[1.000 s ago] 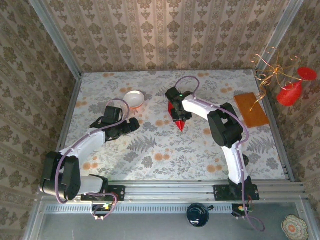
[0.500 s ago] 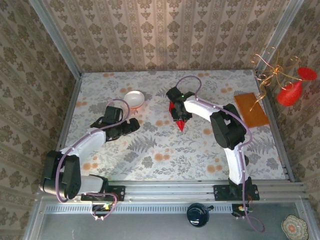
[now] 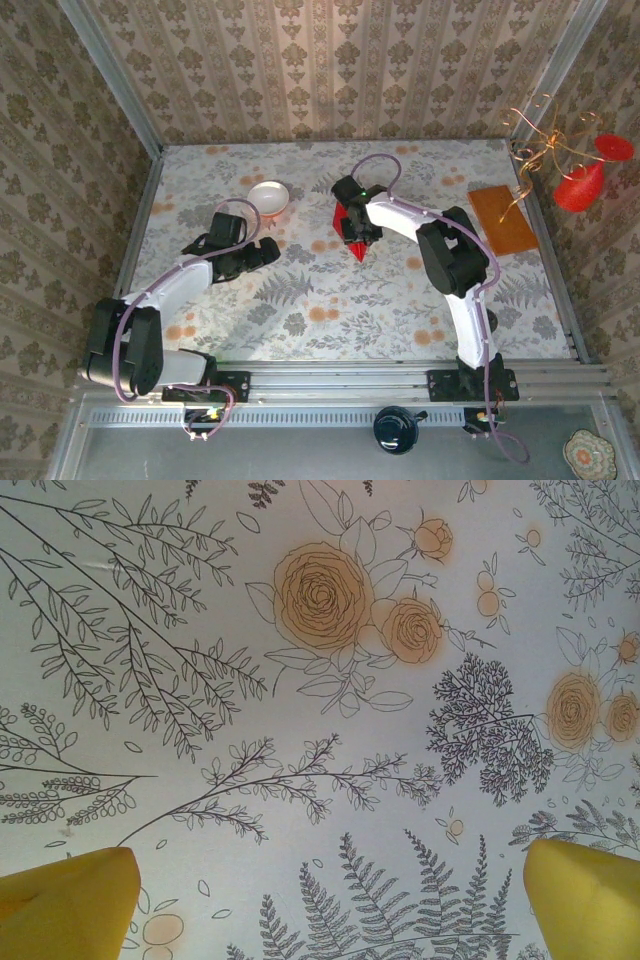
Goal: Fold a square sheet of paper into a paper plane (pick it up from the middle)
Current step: Move a paper plane to the center of the table, then reset both arms
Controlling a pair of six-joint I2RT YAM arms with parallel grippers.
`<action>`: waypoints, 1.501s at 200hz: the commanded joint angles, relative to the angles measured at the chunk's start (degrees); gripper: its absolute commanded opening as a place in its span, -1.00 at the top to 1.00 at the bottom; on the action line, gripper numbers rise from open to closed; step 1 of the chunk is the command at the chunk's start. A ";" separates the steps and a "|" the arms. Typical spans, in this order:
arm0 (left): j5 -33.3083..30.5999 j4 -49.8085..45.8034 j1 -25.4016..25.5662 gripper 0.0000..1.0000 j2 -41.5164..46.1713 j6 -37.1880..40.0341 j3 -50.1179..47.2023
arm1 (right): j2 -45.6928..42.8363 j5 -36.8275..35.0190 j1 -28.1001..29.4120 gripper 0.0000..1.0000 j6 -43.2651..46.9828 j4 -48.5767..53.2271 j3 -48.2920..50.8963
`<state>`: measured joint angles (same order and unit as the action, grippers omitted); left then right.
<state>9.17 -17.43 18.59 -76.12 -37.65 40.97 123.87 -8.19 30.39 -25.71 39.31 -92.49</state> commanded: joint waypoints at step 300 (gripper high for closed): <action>-29.86 10.59 -14.44 -1.00 20.83 15.89 -7.80 | -61.79 -35.46 -9.04 -1.00 -0.31 -26.41 51.65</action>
<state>-15.59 -12.19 6.48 -56.84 -24.84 36.01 68.07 -32.05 24.58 -25.96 20.18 -47.13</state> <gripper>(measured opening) 0.999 0.998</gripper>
